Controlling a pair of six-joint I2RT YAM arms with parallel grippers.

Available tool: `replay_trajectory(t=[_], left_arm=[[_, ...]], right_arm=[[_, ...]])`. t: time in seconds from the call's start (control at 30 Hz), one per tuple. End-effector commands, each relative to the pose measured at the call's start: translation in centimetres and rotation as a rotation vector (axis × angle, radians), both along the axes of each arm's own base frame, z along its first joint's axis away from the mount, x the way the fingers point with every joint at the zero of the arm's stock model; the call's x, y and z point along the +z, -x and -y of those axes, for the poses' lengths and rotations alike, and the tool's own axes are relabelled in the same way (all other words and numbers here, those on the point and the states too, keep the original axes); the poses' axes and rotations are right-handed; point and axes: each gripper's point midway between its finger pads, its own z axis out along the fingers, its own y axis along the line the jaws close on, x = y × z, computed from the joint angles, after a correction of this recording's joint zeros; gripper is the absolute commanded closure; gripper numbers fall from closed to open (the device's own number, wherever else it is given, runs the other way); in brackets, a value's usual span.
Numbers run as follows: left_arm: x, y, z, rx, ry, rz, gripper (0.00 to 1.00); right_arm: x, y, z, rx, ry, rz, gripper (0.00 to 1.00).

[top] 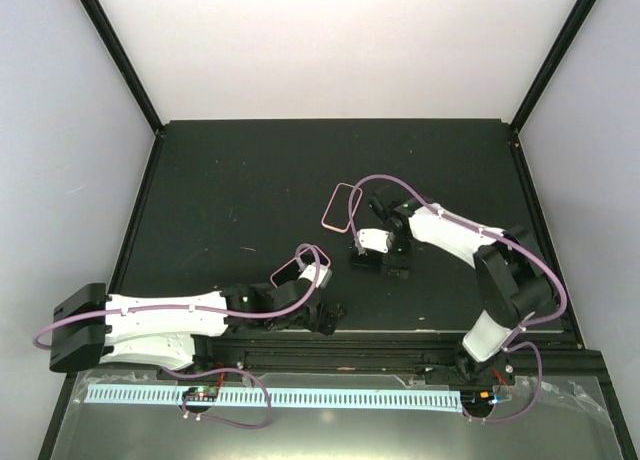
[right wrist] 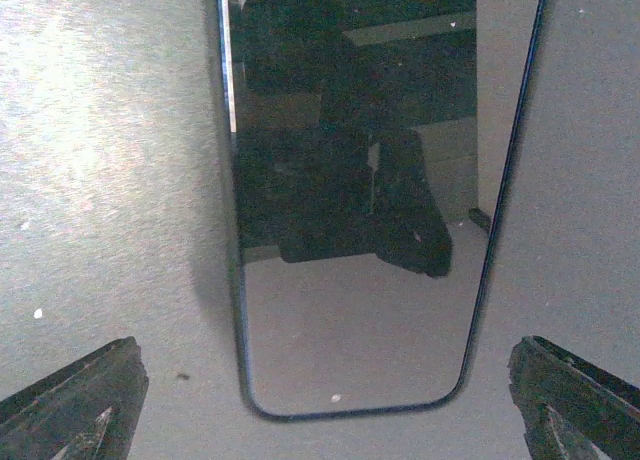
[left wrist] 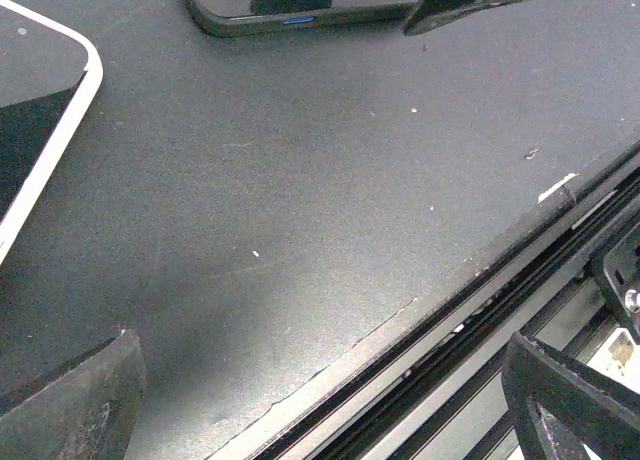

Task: Take the phone out of the phone case
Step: Adjust the phone at the center of the board.

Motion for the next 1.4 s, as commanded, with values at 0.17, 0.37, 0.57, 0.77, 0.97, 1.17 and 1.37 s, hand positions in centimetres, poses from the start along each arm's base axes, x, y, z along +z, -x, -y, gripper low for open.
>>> replay_trajectory(t=[0.17,0.37,0.57,0.77,0.97,1.17,1.37], left_arm=[[1.2,-0.2,-0.7,0.021,0.068,0.029,0.01],[1.4,-0.2,-1.7,0.019,0.059,0.052,0.01],[1.9,-0.4,-2.3,0.007,0.052,0.085,0.01],[1.6,-0.8,-2.5,0.024,0.068,0.092,0.01],[1.5,-0.4,-2.6,0.029,0.075,0.056,0.01],[1.0,-0.8,-3.6,0.066,0.081,0.072,0.01],[1.5,-1.6,-3.5,0.086,0.089,0.076,0.01]], right_arm=[[-1.4,-1.8,0.1,0.007,0.051,-0.016,0.04],[-2.0,-3.8,0.9,-0.047,0.113,0.035,0.07],[1.0,-11.2,4.0,-0.233,0.146,0.213,0.05],[4.3,-19.3,5.1,-0.637,-0.009,0.328,0.04],[4.4,-16.3,3.5,-0.690,-0.112,0.220,0.06],[3.6,-9.7,5.5,-0.662,-0.053,0.111,0.19],[1.0,-3.9,6.3,-0.631,-0.007,-0.063,0.48]])
